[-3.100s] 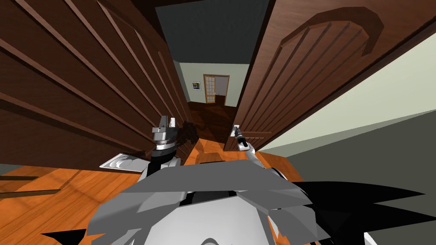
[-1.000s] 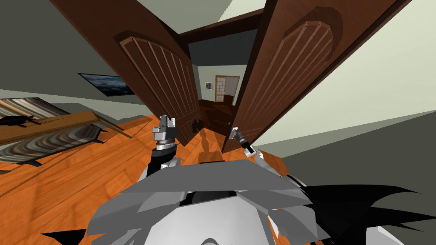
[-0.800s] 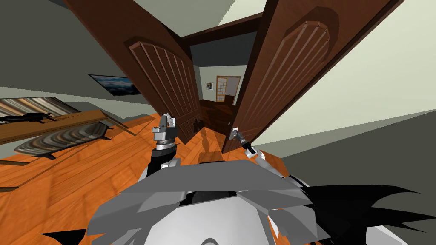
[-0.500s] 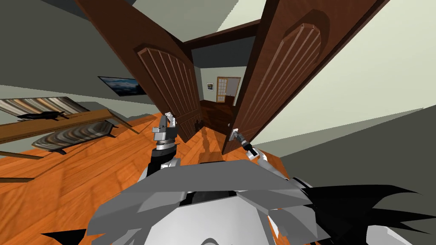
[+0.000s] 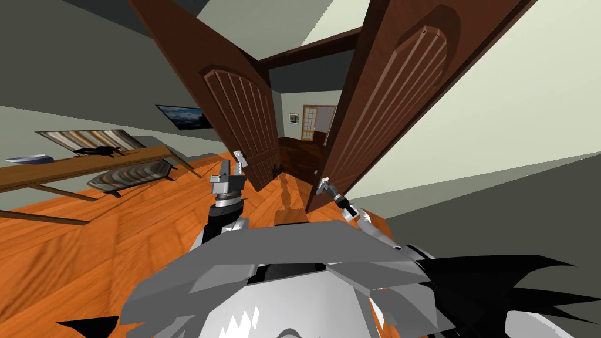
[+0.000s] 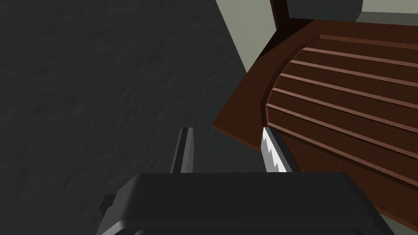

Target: Pull the door open

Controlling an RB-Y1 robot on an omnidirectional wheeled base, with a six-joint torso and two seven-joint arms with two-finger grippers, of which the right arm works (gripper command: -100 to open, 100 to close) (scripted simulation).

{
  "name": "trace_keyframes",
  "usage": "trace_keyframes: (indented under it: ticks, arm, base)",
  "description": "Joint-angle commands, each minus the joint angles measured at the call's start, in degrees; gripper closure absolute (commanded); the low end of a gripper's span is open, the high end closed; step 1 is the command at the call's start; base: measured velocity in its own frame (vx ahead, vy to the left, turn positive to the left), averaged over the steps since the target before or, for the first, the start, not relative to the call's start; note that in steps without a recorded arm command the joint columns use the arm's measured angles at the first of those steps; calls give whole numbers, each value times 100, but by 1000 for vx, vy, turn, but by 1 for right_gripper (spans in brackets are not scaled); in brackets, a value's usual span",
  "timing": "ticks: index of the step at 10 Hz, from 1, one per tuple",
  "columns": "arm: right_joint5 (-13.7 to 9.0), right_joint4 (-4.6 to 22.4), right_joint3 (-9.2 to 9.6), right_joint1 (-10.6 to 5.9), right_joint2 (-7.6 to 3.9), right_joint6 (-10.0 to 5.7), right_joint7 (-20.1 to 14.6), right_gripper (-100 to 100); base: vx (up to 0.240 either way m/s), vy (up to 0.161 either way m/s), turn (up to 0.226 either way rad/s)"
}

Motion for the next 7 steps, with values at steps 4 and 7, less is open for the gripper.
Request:
trace_keyframes:
  ticks: [4,7]
  arm:
    - [28,94,104,123,-282,-410,-196,100]
    - [42,107,154,147,-332,-500,-240,100]
  base:
    - [-167,-130,115]
    - [-144,-95,78]
